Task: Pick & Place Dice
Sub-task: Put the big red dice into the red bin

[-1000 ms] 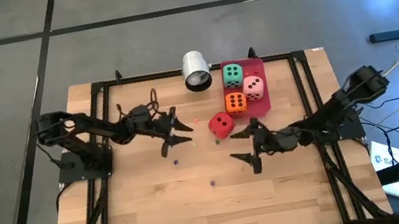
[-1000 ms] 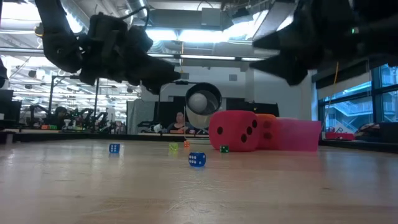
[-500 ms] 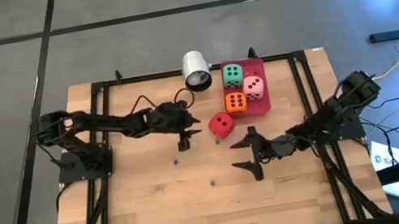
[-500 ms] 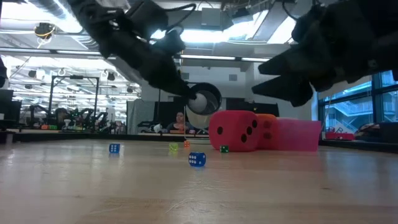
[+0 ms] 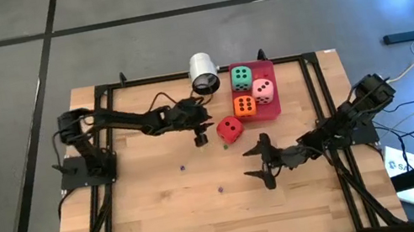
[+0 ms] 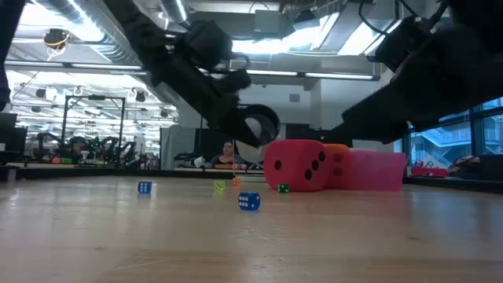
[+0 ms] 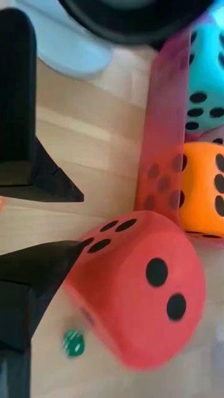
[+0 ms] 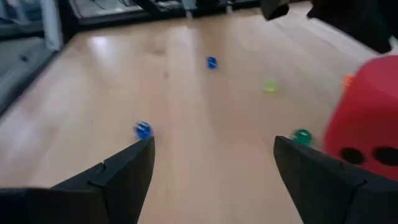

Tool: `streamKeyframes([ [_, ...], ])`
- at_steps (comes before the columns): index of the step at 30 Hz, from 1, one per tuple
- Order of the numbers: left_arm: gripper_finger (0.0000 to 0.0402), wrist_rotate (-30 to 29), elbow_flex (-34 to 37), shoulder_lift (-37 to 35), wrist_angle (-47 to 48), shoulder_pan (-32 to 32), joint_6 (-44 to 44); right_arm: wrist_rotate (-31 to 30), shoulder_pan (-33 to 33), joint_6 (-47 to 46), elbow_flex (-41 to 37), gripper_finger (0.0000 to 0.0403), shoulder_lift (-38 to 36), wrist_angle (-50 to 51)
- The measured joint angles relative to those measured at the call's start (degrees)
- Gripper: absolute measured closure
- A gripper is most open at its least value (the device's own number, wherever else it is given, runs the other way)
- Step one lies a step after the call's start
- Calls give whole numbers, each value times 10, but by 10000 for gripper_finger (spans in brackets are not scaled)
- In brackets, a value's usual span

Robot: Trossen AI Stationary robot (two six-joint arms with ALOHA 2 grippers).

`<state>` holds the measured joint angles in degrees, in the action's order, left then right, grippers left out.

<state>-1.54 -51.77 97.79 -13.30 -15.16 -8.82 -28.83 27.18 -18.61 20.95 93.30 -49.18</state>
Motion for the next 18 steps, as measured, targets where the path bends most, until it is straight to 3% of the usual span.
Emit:
streamKeyframes([
  [9,299,10,-74,77,34,0,-35,-45,0,-4,0,78,-57,104],
  [18,299,157,-83,83,32,7,-25,-78,0,-21,0,78,-164,277],
])
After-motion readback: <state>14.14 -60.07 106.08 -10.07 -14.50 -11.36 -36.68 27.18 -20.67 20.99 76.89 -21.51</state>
